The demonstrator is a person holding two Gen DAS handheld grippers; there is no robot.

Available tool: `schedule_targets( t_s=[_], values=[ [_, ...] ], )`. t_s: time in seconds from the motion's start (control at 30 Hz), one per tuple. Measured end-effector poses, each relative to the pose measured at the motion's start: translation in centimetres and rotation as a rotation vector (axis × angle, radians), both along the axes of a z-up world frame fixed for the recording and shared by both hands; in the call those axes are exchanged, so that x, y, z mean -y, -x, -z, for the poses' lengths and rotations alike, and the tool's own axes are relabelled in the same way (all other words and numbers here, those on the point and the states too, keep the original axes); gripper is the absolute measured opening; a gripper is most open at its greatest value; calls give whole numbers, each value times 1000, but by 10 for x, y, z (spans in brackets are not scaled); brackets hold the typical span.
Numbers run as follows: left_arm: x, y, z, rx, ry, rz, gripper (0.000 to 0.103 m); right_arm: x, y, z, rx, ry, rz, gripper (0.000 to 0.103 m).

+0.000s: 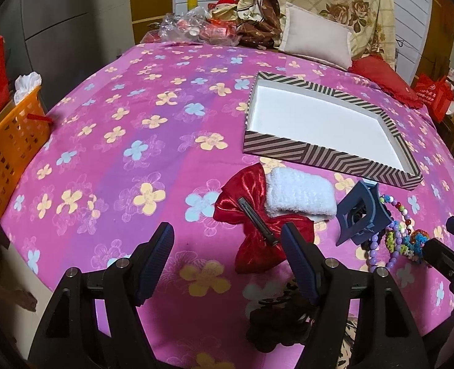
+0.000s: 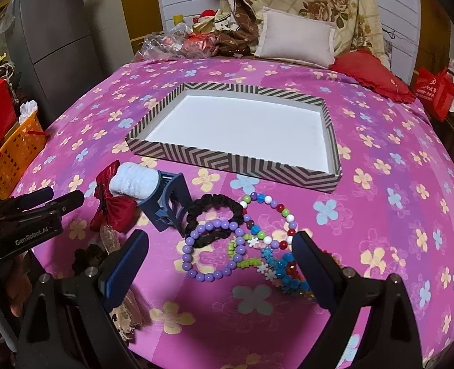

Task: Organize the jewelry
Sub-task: 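Grasp the red bow with the left tool while the right tool grasps the brown leopard bow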

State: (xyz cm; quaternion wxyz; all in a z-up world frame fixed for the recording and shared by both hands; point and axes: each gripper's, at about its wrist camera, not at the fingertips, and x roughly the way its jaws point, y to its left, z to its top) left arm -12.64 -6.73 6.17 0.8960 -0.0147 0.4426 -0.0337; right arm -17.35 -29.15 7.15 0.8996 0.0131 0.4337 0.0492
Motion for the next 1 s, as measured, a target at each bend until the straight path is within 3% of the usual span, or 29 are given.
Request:
schedule_targets(
  t_s=[0.17,0.43,0.7,0.87,0.93,1.0],
  values=[
    [-17,-7,8,-32,39,-18,70,-9,0,2,-16,-37,-55,96],
    [-28,-25,22,-112,135,6,70,-49,-3,18,-95,-164,-280,96],
    [-16,-41,36,-177,222,37,70,-92,-1,46,-141,-92,-418,96],
    [-3,-43,42,-184,221,58,69,-104,0,61,-141,-34,-447,95],
    [-1,-44,43,-176,207,64,59,-107,0,64,-140,-34,-457,87],
    [2,-44,43,-168,192,81,35,-107,0,68,-145,-51,-467,73]
  ],
)
